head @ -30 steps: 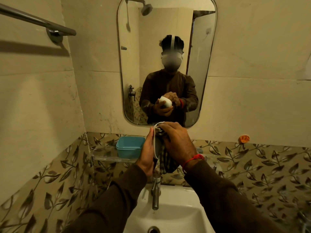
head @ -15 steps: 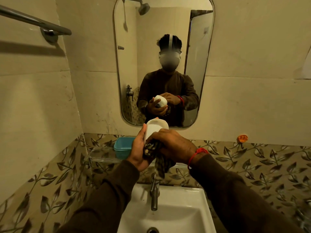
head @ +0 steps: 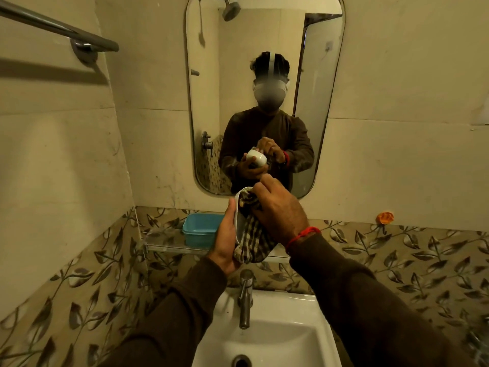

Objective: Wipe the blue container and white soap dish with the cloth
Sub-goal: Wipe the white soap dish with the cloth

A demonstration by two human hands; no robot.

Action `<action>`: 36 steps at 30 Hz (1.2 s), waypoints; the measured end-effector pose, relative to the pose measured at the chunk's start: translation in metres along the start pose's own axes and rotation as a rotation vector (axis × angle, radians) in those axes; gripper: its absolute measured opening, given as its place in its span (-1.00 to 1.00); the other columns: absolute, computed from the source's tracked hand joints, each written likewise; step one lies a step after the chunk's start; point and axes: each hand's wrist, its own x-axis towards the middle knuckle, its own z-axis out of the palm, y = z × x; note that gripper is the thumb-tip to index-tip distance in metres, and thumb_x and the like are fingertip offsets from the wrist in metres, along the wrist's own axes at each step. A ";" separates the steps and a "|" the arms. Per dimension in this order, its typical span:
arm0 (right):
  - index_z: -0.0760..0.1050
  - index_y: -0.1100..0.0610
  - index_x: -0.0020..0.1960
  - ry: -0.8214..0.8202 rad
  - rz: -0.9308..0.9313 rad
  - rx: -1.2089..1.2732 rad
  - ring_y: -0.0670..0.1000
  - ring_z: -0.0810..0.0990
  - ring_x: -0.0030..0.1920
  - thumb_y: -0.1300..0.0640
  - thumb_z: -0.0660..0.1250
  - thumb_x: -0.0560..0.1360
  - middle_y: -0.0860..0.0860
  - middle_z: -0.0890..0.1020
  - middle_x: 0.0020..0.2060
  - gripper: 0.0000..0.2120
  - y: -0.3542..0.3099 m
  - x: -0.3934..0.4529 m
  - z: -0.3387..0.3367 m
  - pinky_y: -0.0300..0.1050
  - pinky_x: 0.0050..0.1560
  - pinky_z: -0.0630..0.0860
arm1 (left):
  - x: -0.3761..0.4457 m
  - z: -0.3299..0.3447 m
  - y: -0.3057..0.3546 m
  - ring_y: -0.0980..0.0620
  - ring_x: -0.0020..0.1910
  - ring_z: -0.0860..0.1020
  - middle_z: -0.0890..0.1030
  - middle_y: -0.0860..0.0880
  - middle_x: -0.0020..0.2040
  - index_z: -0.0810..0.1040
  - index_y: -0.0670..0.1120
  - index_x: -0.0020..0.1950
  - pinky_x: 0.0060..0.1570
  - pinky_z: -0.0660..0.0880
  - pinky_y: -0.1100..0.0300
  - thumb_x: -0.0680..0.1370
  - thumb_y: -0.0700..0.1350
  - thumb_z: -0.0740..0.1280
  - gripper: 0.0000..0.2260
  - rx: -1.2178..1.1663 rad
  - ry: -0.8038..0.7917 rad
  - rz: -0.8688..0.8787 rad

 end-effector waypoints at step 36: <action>0.61 0.08 0.17 -0.597 0.314 0.644 -0.03 0.63 -0.07 0.15 0.34 0.54 0.01 0.67 -0.03 -0.78 -0.003 0.004 -0.007 -0.30 -0.18 0.56 | -0.003 -0.001 0.016 -0.27 0.28 0.57 0.49 -0.34 0.38 0.34 -0.07 0.54 0.06 0.62 -0.13 0.63 0.29 0.09 -0.39 -0.015 -0.014 0.016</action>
